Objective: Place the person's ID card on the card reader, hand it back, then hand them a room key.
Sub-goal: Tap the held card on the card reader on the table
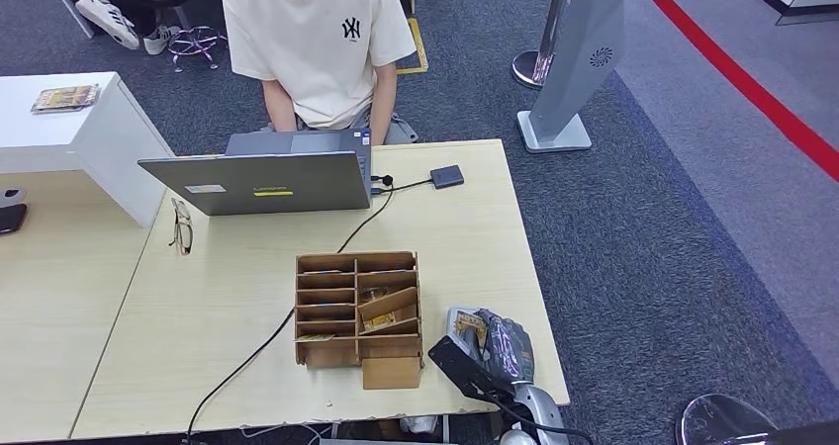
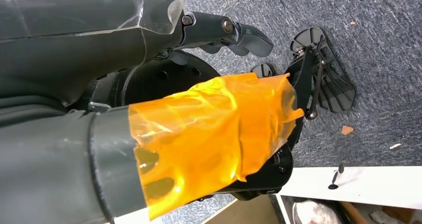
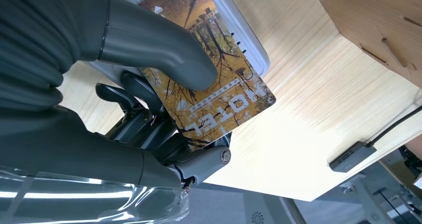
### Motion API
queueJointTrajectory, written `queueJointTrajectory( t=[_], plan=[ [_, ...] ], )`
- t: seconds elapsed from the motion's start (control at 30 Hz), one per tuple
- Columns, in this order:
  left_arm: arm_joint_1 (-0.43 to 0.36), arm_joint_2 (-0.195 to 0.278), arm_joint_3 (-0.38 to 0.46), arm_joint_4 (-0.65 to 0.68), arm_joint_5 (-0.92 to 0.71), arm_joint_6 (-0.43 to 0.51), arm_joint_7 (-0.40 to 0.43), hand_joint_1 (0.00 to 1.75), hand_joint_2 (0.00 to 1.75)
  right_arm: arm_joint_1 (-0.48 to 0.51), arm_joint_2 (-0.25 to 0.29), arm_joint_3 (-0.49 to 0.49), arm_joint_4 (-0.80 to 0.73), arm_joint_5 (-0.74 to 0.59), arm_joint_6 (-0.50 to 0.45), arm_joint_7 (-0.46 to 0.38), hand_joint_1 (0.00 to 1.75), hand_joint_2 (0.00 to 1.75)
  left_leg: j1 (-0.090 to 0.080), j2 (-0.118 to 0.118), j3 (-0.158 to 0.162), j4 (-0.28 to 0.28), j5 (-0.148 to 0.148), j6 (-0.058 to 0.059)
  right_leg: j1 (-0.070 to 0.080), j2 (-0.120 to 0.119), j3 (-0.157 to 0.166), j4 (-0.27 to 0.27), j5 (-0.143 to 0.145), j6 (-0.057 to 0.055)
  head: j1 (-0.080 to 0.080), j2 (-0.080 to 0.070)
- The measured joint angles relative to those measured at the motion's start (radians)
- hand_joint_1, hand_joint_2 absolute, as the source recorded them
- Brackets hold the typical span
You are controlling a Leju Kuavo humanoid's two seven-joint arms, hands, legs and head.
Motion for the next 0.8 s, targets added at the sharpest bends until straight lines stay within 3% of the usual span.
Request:
queueJointTrajectory(
  t=[0.8],
  plan=[
    [0.000,0.000,0.000,0.000,0.003,0.000,0.000,0.00,0.00,0.000,0.001,0.000,0.000,0.000,0.000,0.000,1.75,1.75,0.000,0.000,0.000,0.000,0.000,0.000,0.000,0.000,0.000,0.000,0.000,0.000,0.000,0.000]
  ],
)
